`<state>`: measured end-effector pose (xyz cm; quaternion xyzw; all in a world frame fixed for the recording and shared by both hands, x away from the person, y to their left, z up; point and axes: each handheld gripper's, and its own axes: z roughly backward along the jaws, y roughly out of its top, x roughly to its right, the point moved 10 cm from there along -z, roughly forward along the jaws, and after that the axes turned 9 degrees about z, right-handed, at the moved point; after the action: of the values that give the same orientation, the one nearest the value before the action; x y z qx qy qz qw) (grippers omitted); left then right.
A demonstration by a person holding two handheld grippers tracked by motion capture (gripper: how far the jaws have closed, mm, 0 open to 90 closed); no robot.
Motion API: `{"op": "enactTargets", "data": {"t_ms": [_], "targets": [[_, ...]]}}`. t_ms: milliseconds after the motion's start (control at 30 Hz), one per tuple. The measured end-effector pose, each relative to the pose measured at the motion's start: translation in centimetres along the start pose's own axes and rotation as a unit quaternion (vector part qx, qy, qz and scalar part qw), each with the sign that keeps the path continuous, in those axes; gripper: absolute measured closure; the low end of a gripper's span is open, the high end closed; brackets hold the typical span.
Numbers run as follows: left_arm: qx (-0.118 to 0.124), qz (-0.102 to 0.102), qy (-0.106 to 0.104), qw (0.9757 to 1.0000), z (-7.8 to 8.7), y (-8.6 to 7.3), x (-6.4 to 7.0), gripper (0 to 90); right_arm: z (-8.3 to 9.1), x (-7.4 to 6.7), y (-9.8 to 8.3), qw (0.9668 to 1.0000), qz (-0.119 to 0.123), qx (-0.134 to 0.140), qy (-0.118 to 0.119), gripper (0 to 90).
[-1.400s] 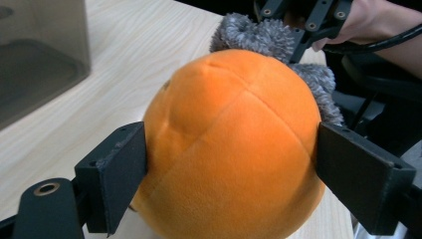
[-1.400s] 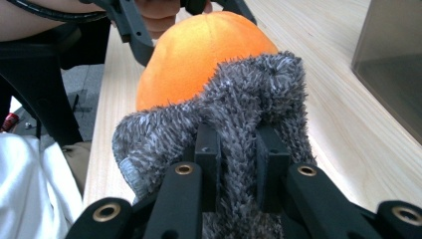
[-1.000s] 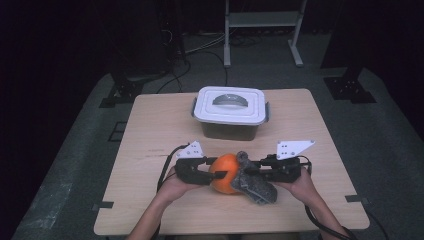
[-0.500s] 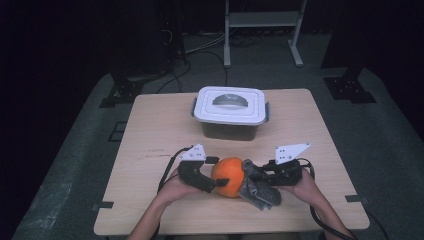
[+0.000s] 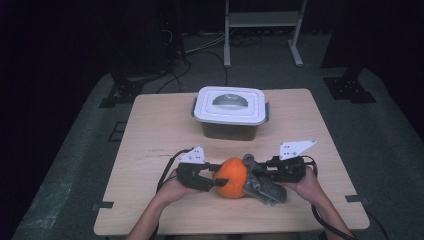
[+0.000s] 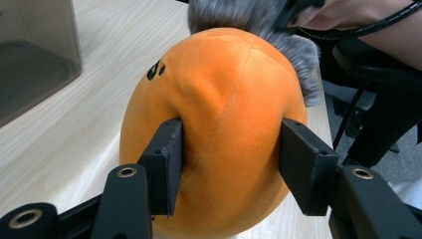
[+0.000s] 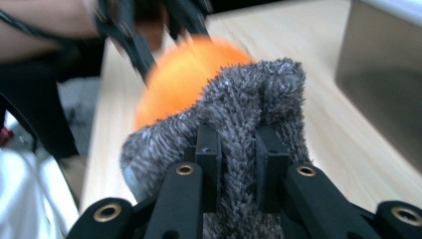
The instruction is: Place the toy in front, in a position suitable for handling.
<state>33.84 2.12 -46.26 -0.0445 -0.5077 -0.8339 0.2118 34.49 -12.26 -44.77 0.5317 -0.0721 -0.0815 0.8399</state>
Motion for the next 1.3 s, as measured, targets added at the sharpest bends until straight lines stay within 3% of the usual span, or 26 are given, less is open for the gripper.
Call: {"op": "enactTargets", "data": {"t_ms": [67, 200, 233, 267, 333, 400, 433, 467, 533, 600, 733, 767, 867, 967, 1067, 1133, 1167, 1300], "targets": [[-0.001, -0.007, -0.003, 1.0, -0.1, 0.0, 0.3, 44.6, -0.1, -0.5, 0.8, 0.9999, 0.009, 0.011, 0.004, 75.6], [0.003, -0.016, -0.025, 0.9996, 0.1, -0.1, 0.6, 35.9, -0.6, -0.7, 0.6, 0.9998, 0.013, 0.006, 0.011, 75.6], [0.007, -0.015, -0.027, 0.9995, 0.2, 0.0, 0.6, 27.0, -0.6, -0.8, 0.1, 0.9996, 0.011, 0.002, 0.026, 75.5], [0.023, -0.017, -0.026, 0.9992, 0.3, 0.4, 0.5, 24.6, -0.6, -0.9, 0.0, 0.9995, 0.008, 0.003, 0.032, 75.4], [0.029, -0.019, -0.02, 0.9992, 0.1, 0.6, 0.4, 17.1, -0.8, -1.3, -0.1, 0.9985, 0.002, 0.004, 0.054, 75.3], [0.026, -0.028, -0.017, 0.9991, -0.4, 0.5, 0.6, 15.8, -0.9, -1.4, -0.1, 0.9983, 0.005, 0.004, 0.057, 75.1], [0.012, -0.047, -0.011, 0.9988, -1.1, 0.0, 0.7, 14.0, -1.1, -1.4, 0.1, 0.9987, 0.011, 0.004, 0.05, 75.1], [0.012, -0.047, -0.011, 0.9988, -1.1, 0.0, 0.7, 13.9, -1.1, -1.2, 0.2, 0.999, 0.016, 0.002, 0.042, 75.1], [0.007, -0.065, 0.003, 0.9979, -1.5, -0.4, 0.7, 17.1, -1.1, -0.9, 0.1, 0.9993, 0.015, 0.0, 0.033, 75.1], [0.004, -0.071, 0.02, 0.9972, -1.2, -0.2, 0.5, 28.8, -1.0, -0.5, -0.1, 0.9996, 0.013, -0.001, 0.025, 75.1], [0.008, -0.073, 0.043, 0.9964, -0.7, 0.3, 0.2, 41.6, -0.7, 0.2, -0.6, 0.9999, 0.008, -0.014, 0.003, 75.1], [0.008, -0.076, 0.055, 0.9956, -0.4, 0.6, 0.2, 43.2, -0.5, 0.7, -0.9, 0.9996, 0.003, -0.026, -0.013, 75.1], [0.004, -0.077, 0.067, 0.9948, -0.3, 0.8, 0.2, 44.1, -0.2, 0.4, 0.0, 0.9998, 0.007, -0.007, -0.018, 75.3], [0.005, -0.073, 0.067, 0.9951, -0.7, 0.9, 0.4, 44.1, -0.4, -0.8, 2.0, 0.9993, 0.029, 0.022, -0.009, 75.3], [0.004, -0.074, 0.074, 0.9945, -0.6, 0.9, 0.4, 44.1, -0.9, -1.2, 2.1, 0.9989, 0.044, 0.013, -0.014, 75.3], [0.013, -0.066, 0.076, 0.9949, -0.4, 1.0, 0.1, 44.5, -0.9, -0.7, 1.5, 0.9993, 0.031, 0.011, -0.017, 75.3], [0.016, -0.061, 0.076, 0.9951, -0.2, 1.2, 0.0, 44.5, -0.9, -0.4, 1.0, 0.9993, 0.03, -0.003, -0.023, 75.3], [0.011, -0.066, 0.072, 0.9952, 0.3, 1.1, 0.0, 44.4, -0.9, 0.0, -0.1, 0.9993, 0.02, -0.022, -0.024, 75.2]]}}
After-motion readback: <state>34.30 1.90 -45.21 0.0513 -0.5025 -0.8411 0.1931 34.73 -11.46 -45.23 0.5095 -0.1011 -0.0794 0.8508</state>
